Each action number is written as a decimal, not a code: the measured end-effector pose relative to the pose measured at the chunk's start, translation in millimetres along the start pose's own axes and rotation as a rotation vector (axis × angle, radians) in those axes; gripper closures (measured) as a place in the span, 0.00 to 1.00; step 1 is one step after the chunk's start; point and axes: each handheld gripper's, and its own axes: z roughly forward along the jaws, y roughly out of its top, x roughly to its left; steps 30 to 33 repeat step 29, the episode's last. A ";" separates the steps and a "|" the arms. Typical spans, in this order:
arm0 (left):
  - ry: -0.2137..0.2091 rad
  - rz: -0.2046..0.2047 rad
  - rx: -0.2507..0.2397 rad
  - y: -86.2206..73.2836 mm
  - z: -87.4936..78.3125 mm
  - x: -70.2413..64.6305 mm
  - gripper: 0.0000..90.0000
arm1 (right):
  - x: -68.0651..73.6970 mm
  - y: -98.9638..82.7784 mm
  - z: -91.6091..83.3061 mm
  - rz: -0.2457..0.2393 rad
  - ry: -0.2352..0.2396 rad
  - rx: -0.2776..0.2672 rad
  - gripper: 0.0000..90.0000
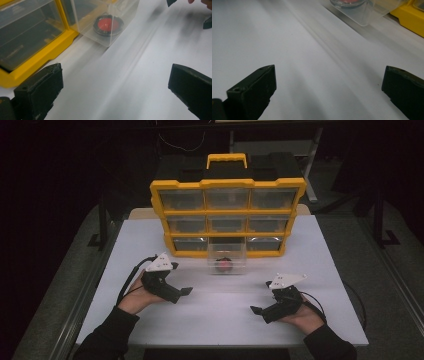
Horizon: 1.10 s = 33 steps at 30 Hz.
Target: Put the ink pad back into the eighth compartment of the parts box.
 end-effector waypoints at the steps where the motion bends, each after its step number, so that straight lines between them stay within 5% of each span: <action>1: 0.005 -0.002 -0.002 -3.1 -1.5 -0.9 0.00 | 0.0 0.0 0.1 -0.001 -0.001 0.000 0.00; 15: 0.006 -0.026 -0.060 -39.3 -13.9 -9.8 0.00 | 0.3 -0.6 0.8 -0.001 -0.006 0.003 0.00; 21: 0.001 -0.038 -0.034 -52.7 -14.4 -10.9 0.00 | 0.5 -1.2 0.7 -0.003 -0.007 0.007 0.00; 33: 0.004 -0.033 -0.016 -54.3 -13.6 -10.7 0.00 | 0.8 -3.1 0.5 -0.001 -0.008 0.006 0.00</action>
